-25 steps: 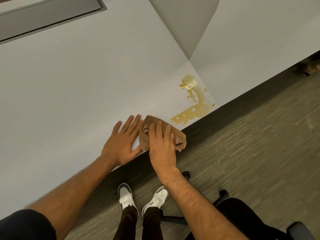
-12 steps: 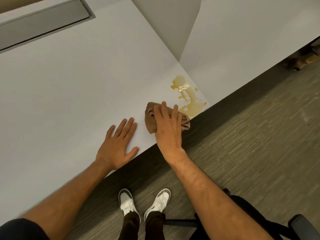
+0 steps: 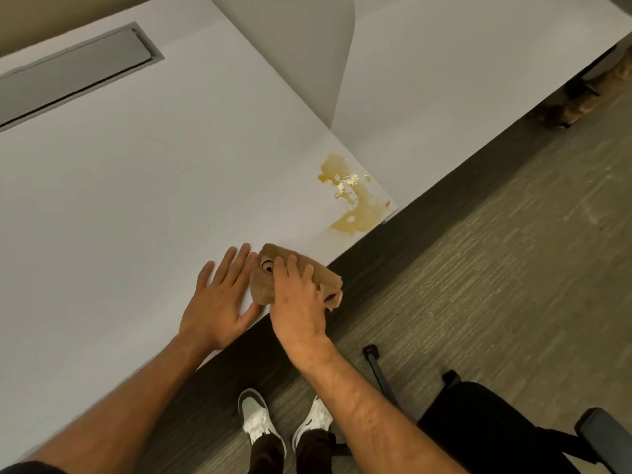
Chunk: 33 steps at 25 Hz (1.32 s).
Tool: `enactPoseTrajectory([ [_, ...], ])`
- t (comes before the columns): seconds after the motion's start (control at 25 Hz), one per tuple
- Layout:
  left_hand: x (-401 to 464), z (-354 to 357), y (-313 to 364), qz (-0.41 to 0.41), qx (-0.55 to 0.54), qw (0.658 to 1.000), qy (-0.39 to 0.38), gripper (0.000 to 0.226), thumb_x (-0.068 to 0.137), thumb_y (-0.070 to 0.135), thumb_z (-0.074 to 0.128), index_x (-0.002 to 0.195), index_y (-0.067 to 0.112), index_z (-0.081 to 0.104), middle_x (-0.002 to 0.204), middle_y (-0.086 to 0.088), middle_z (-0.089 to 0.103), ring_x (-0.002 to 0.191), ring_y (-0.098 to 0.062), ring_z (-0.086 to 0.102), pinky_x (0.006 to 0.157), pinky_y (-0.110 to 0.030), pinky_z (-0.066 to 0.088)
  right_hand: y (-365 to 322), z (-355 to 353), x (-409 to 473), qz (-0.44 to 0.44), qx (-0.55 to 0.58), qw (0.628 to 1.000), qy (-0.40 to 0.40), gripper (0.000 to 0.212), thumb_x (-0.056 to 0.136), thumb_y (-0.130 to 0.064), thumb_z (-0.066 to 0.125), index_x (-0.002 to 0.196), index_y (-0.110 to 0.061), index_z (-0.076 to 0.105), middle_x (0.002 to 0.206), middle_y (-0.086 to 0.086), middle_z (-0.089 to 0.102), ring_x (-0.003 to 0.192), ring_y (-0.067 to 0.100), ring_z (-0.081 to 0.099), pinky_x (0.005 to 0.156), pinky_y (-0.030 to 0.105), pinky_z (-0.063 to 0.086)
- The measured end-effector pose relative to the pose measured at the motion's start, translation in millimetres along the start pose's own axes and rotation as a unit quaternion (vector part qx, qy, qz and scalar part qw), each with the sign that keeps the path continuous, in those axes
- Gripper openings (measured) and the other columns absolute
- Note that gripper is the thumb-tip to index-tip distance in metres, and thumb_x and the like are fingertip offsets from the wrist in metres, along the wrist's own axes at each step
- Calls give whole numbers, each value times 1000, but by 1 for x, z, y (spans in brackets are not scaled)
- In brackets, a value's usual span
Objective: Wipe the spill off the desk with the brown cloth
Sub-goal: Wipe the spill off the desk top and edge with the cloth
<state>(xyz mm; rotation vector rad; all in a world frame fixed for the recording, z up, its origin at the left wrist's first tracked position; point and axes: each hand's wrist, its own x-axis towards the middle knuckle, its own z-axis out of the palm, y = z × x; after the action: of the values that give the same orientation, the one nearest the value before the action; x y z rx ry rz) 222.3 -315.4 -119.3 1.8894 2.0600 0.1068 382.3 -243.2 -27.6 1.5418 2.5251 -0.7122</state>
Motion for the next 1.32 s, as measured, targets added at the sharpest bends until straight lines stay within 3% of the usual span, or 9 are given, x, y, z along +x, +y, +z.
enactPoseTrajectory([
  [0.16, -2, 2, -1, -1, 6, 1000, -2, 80, 102, 72, 17, 168, 30, 2, 177, 3, -3, 163, -19, -6, 129, -57, 11, -5, -25, 1, -1, 198, 978, 67, 63, 88, -12, 71, 142, -21, 41, 138, 4, 58, 120, 25, 61, 98, 48, 54],
  [0.28, 1, 3, -2, -9, 17, 1000, -5, 84, 101, 73, 18, 168, 28, -4, 177, 2, -7, 163, -20, -6, 130, -56, 7, 4, -41, 41, -49, 95, 980, 167, 78, 83, -10, 76, 149, -17, 36, 152, 12, 46, 136, 36, 47, 109, 54, 43],
  [0.48, 0, 8, -6, -4, 6, 1000, -2, 82, 102, 71, 22, 168, 29, 1, 177, 4, -5, 163, -18, -5, 130, -53, 4, 3, -4, 52, -43, -100, 994, 6, 75, 95, -20, 62, 156, -23, 19, 167, 12, 14, 148, 55, 9, 116, 70, 17],
  [0.64, 1, 1, 0, 1, -1, 1000, -13, 78, 103, 70, 21, 168, 30, 4, 177, 3, 0, 163, -19, -4, 131, -53, 4, -3, 4, 36, -27, -39, 999, -12, 66, 92, -15, 66, 149, -22, 32, 162, 8, 32, 147, 52, 20, 114, 69, 26],
  [0.76, 0, -8, 3, -7, -13, 999, -33, 85, 99, 75, 15, 168, 26, 8, 176, 1, 2, 163, -22, 0, 130, -51, 3, 1, -27, 36, -31, 113, 993, -4, 53, 93, -8, 63, 141, -22, 45, 139, 4, 58, 133, 34, 49, 108, 53, 43],
  [0.88, 30, -24, -9, -2, -17, 999, -33, 93, 95, 81, 17, 167, 27, -6, 175, 3, -11, 162, -17, -9, 129, -41, -8, 24, -89, 54, -61, 226, 971, 41, 60, 91, 6, 51, 144, -21, 45, 135, 4, 60, 122, 24, 56, 105, 41, 47],
  [1.0, 87, -52, -25, 10, 5, 1000, -17, 93, 94, 81, 13, 165, 29, -17, 172, 8, -25, 159, -14, -23, 128, -42, -16, 48, -150, 98, -128, 203, 965, 111, 58, 91, 7, 49, 143, -18, 51, 139, 4, 60, 125, 23, 57, 106, 32, 44],
  [1.16, 141, -58, -35, 18, 28, 998, -46, 85, 98, 76, 12, 165, 32, -17, 171, 8, -27, 160, -17, -22, 128, -57, -8, 70, -180, 163, -204, 152, 958, 134, 50, 93, 5, 52, 138, -14, 58, 136, 3, 63, 122, 24, 60, 103, 34, 47],
  [1.32, 148, -38, -41, 24, 20, 999, 25, 80, 101, 75, 19, 165, 38, -11, 174, 12, -18, 161, -15, -17, 128, -57, -7, 87, -164, 205, -305, 110, 933, 158, 45, 92, 8, 50, 130, -12, 62, 114, 4, 68, 98, 21, 62, 83, 35, 50],
])
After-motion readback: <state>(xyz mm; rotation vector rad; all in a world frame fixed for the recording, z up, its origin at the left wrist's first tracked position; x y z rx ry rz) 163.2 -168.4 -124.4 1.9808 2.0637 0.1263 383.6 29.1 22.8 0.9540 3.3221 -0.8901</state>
